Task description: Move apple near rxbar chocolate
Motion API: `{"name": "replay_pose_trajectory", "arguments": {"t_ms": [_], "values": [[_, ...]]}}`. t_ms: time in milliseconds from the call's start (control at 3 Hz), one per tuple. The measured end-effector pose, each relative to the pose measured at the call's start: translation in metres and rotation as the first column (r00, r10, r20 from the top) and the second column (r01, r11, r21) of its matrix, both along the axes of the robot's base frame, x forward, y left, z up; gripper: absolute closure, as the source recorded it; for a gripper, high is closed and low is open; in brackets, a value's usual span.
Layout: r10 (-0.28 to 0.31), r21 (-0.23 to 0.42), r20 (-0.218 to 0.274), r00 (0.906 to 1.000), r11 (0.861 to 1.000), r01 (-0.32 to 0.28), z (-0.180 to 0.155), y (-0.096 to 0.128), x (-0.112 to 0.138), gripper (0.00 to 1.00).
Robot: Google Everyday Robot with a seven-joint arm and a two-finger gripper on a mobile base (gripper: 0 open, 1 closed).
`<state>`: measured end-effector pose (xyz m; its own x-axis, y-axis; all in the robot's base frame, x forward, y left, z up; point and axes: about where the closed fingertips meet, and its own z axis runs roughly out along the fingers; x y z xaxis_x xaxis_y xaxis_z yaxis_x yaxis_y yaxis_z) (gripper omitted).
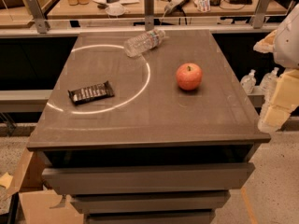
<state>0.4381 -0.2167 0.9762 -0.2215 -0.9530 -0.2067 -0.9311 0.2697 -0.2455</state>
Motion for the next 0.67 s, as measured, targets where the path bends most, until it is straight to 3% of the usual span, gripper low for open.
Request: {"name": "replay_pose_trajectory", "arguments": {"t_ms": [333, 667], "values": [[0.000, 0.000, 0.000, 1.0000, 1.000, 0.000, 0.000, 0.000, 0.000, 0.00], [-0.023, 0.045, 0.043, 0.9988, 0.999, 0.021, 0.001, -0.006, 0.014, 0.00]]}}
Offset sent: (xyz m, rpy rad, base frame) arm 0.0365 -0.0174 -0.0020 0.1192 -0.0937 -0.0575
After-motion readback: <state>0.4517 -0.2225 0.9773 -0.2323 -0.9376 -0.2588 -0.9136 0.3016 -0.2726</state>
